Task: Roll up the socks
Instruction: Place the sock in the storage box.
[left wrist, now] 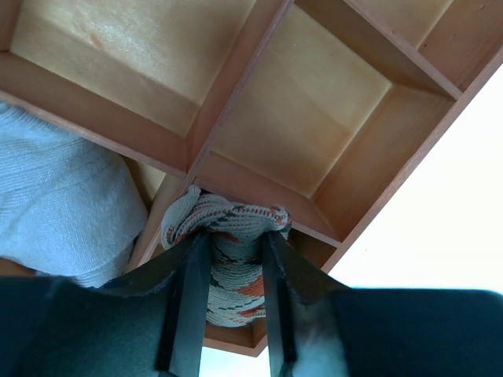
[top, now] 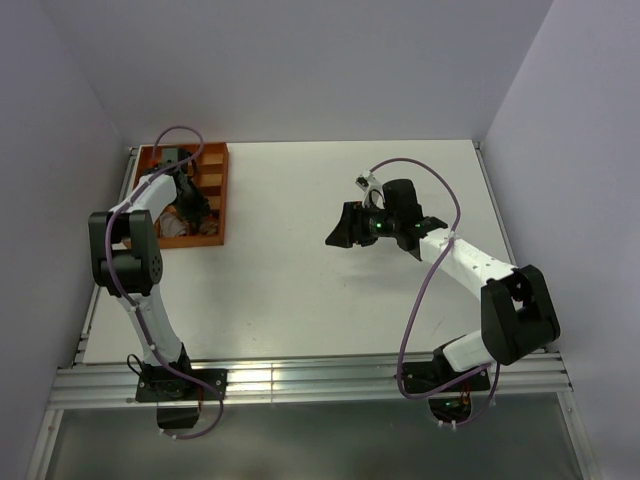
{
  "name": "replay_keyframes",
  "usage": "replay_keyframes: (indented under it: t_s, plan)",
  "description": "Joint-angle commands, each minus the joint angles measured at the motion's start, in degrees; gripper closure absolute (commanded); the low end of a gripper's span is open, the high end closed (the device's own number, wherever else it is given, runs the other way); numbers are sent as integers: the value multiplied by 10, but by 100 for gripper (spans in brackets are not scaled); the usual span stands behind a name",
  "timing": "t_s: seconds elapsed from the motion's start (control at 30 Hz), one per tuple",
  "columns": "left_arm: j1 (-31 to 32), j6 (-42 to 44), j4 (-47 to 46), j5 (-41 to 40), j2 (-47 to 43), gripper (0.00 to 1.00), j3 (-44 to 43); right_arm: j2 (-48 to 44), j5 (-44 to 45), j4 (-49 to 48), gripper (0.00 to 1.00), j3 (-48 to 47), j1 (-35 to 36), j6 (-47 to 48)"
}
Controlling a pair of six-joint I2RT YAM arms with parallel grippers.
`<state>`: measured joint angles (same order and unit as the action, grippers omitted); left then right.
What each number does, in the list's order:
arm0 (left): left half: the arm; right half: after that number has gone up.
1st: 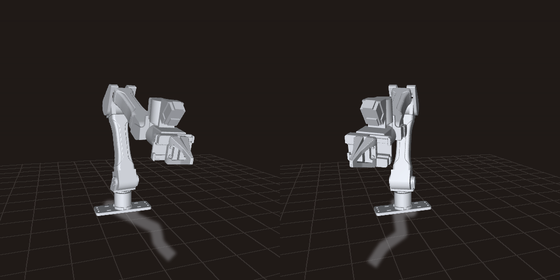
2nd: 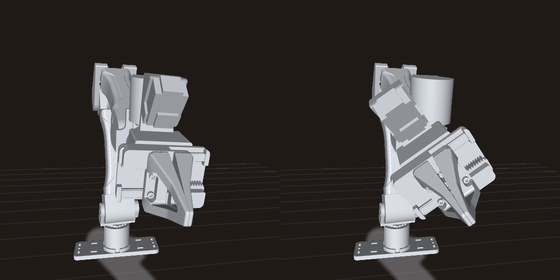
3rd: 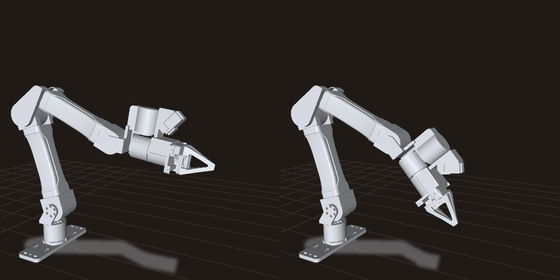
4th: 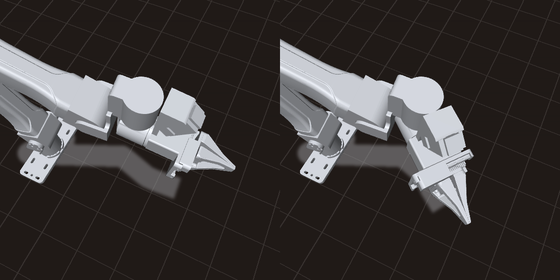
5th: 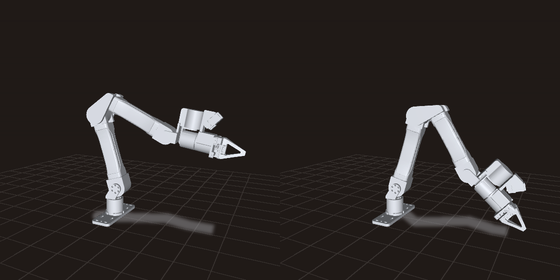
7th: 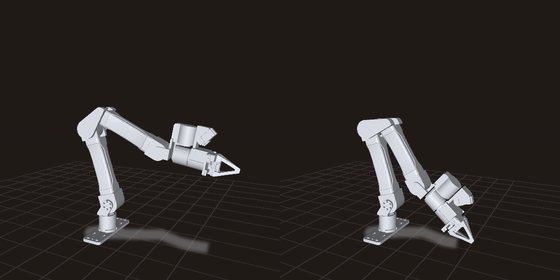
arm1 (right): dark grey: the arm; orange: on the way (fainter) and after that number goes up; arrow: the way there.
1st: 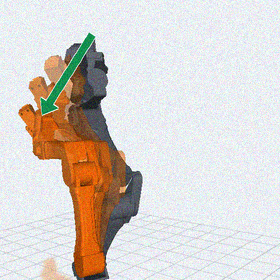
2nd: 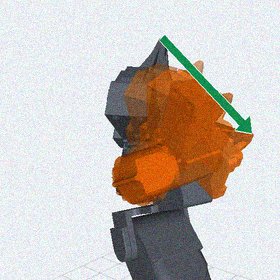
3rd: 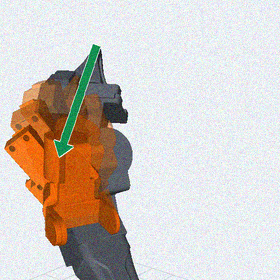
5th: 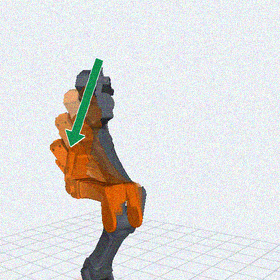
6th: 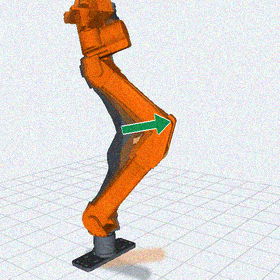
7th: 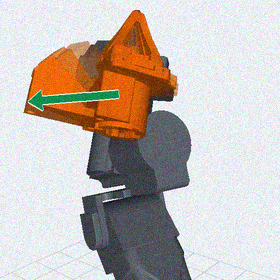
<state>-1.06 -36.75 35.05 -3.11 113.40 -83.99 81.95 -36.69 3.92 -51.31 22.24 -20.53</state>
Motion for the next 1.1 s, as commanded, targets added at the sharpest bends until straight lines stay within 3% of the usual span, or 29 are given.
replay_keyframes:
  t_s: [0.0, 0.2, 0.53, 0.87, 1.07]
  plan:
    - [6, 24, 45, 39, 99, 65, 33, 0, -2, -9, 31, -1, -1, 2]
    - [-5, 42, 57, 62, 114, 63, 39, -3, 0, -7, 31, 0, -1, 5]
    - [-16, 92, 136, 33, 135, 63, -6, -15, 7, 5, 31, -2, -1, 10]
    - [-6, 84, 120, -18, 103, 65, 55, -9, 7, -2, 31, -1, 0, 8]
    - [5, 83, 127, -28, 110, 65, 40, -10, 10, -7, 31, 2, 0, 6]
